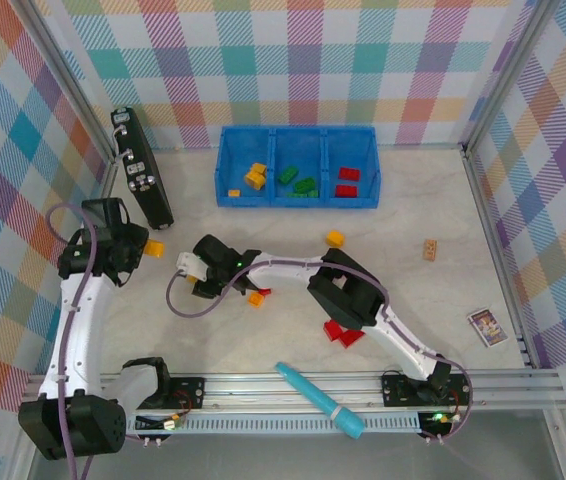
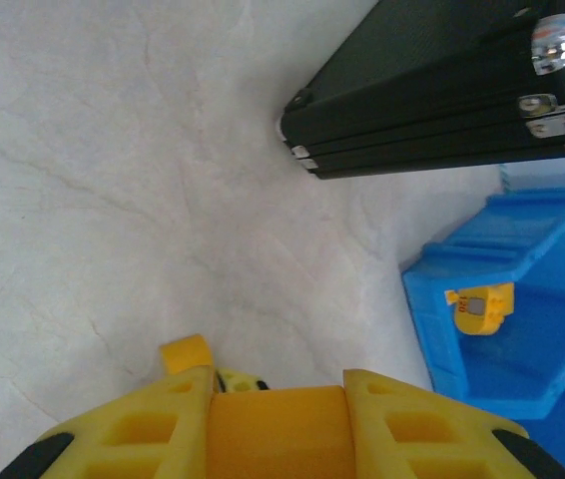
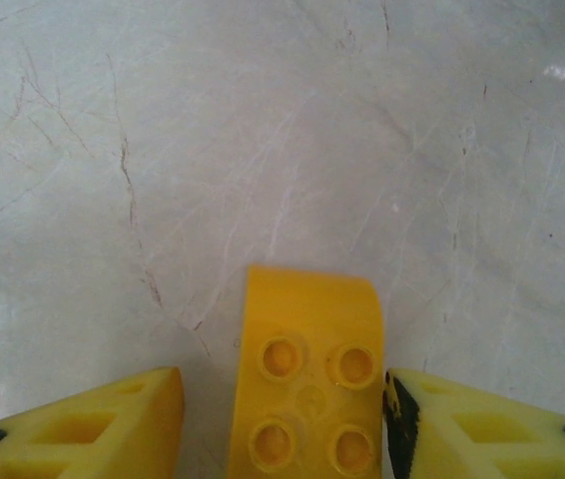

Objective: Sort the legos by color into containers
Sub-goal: Pick up the lego from the middle-left of the table.

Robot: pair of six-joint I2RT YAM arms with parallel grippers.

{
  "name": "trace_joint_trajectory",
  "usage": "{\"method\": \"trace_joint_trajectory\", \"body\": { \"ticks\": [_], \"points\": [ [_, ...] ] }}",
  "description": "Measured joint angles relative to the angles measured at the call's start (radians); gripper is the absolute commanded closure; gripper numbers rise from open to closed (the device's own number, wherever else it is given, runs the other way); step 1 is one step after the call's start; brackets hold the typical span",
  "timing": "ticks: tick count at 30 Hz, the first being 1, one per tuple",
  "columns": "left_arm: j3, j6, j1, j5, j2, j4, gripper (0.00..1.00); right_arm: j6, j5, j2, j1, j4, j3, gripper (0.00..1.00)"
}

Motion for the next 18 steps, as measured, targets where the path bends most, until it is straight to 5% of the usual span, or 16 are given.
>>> {"method": "trace_joint_trajectory", "body": {
  "ticks": [7, 14, 18],
  "points": [
    [0.006, -0.007, 0.001, 0.027, 0.001, 0.0, 0.74, 0.005, 0.026, 0.0, 0.005, 0.005, 0.0, 0.71],
    [0.008, -0.014, 0.001, 0.055, 0.01, 0.033, 0.76, 0.01, 0.037, -0.008, -0.002, 0.04, -0.024, 0.76],
    [0.023, -0.031, -0.006, 0.091, 0.062, 0.086, 0.77, 0.073, 0.013, -0.109, -0.032, 0.07, -0.179, 0.76]
  ]
}}
